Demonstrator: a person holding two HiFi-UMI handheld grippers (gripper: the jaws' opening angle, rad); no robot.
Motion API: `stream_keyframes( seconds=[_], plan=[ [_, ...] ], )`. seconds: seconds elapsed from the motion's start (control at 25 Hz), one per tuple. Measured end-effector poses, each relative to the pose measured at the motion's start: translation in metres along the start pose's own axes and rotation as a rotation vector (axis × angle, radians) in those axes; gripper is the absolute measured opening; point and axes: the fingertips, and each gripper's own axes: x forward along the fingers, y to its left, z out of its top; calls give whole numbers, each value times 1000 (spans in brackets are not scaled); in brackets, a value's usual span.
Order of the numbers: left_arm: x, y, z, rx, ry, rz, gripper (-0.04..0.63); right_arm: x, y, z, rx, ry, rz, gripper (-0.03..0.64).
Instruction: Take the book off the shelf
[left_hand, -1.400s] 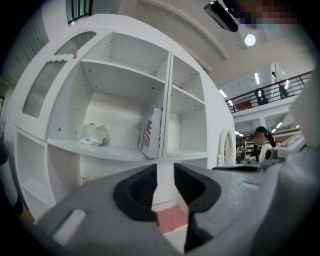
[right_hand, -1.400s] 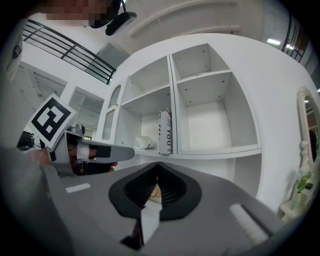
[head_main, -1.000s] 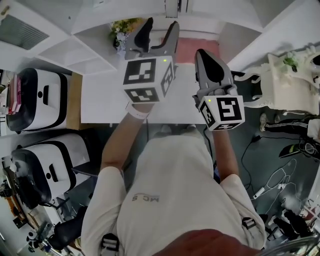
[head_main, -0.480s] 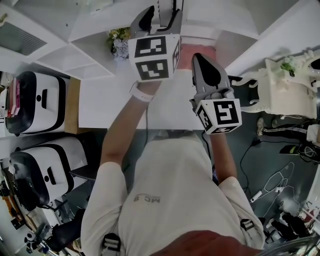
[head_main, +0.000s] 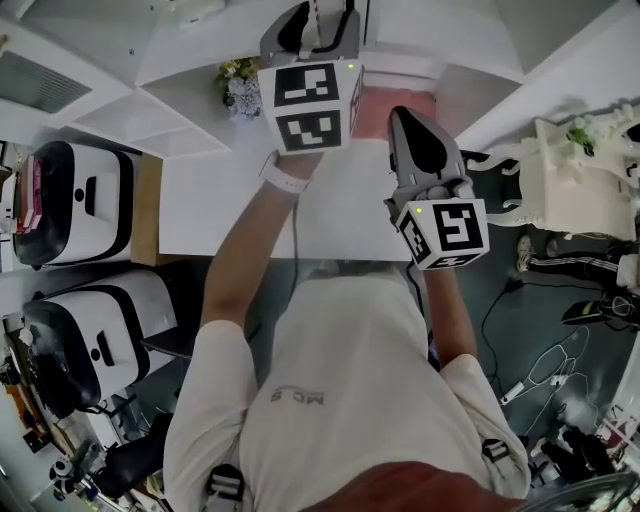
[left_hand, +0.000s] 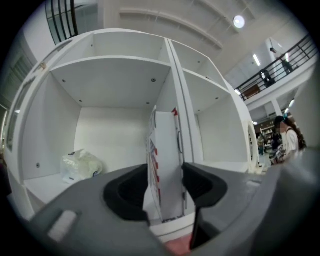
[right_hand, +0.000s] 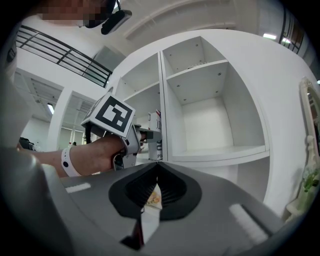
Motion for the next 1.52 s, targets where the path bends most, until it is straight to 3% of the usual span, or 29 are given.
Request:
stream_keyframes(
  seconds=[0.44,0.72,0.92,1.52],
  plan=[
    [-10,18,0,36,-13,94,184,2,0,-3,16,-5,-7,-2],
    [-1,30,-5,-34,20,80,224,-1,1,-4,26,-6,-12,-2],
    [6,33,-2,-18,11,104,173,-2,-6,-3,25,-6,-24,-2],
    [-13,38,2,7,-19,79,164,-12,8,-2,24,-3,-31,-2]
  ],
)
